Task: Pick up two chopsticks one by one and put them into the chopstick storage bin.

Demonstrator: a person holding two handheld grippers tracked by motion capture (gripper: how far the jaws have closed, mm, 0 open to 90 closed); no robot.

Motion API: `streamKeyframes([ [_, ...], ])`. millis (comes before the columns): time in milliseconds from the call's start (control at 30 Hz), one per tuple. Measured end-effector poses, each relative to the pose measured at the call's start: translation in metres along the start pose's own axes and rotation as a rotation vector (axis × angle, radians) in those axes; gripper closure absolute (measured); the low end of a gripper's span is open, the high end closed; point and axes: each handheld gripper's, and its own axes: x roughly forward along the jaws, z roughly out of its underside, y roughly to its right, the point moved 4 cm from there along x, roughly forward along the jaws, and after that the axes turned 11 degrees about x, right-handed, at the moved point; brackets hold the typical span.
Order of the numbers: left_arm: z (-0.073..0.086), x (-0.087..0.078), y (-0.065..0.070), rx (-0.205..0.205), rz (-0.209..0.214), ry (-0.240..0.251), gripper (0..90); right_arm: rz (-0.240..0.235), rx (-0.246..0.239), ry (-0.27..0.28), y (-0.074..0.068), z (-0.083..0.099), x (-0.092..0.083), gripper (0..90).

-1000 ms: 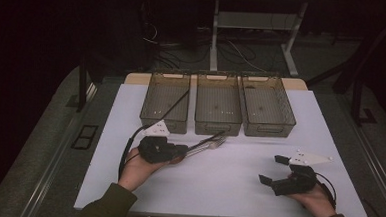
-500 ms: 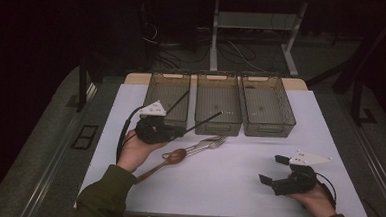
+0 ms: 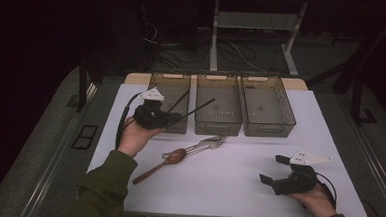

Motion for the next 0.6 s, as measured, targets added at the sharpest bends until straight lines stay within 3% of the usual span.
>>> streamKeyframes([
  [600,-0.006,0.009,-0.057,-0.035,-0.173,-0.046,85.4,0.002,0.003,0.002,0.001,0.0,-0.001,3.3],
])
